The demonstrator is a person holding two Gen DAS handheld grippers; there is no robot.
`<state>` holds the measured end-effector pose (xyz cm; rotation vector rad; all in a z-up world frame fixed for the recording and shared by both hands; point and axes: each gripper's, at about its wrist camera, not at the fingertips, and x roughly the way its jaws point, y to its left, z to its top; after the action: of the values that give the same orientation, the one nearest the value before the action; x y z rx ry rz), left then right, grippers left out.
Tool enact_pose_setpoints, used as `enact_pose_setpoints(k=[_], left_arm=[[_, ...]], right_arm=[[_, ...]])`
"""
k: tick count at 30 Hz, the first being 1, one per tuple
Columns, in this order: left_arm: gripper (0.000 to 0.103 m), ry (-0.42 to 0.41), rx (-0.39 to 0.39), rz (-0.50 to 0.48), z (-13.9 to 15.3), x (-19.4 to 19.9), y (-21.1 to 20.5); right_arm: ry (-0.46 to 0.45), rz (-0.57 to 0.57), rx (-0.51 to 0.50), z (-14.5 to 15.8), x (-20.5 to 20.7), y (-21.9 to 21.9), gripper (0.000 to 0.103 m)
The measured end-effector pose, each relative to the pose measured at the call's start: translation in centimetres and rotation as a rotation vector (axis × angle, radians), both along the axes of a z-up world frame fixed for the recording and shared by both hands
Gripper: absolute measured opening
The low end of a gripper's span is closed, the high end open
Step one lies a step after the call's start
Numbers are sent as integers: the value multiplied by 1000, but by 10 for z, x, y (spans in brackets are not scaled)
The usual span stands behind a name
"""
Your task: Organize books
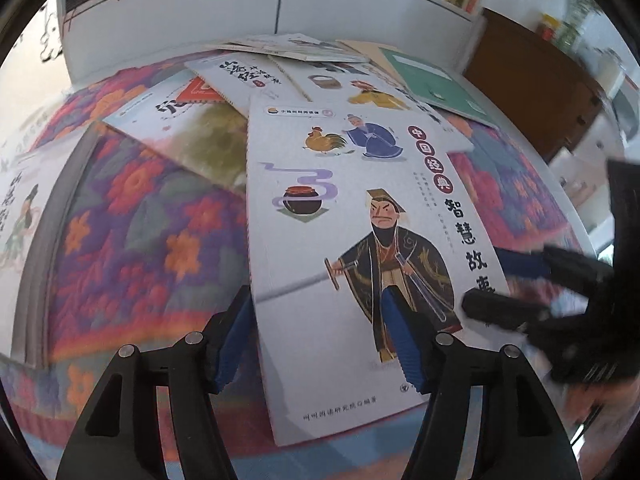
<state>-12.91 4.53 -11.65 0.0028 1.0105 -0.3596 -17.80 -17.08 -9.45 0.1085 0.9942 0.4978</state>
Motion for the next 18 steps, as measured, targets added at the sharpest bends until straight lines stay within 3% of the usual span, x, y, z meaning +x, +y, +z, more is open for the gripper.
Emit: enact_pose_setpoints(k=[3,6,8,12,18], left_arm=[[61,9,-23,-23,-1,3,9],[58,-6,-34,7,-2,11,12],[57,-29,-48,38,-4,15,15],[49,-29,-97,88,-4,19,23],[45,-27,-107,113,-3,20,26]], right_arm=[[84,49,90,-3,10,-11,58],[152,35,171,-8,34,-24,47],[144,31,138,-11,43,-23,25],[164,12,161,-13,52,-24,24],[141,4,215,-17,50,-27,24]])
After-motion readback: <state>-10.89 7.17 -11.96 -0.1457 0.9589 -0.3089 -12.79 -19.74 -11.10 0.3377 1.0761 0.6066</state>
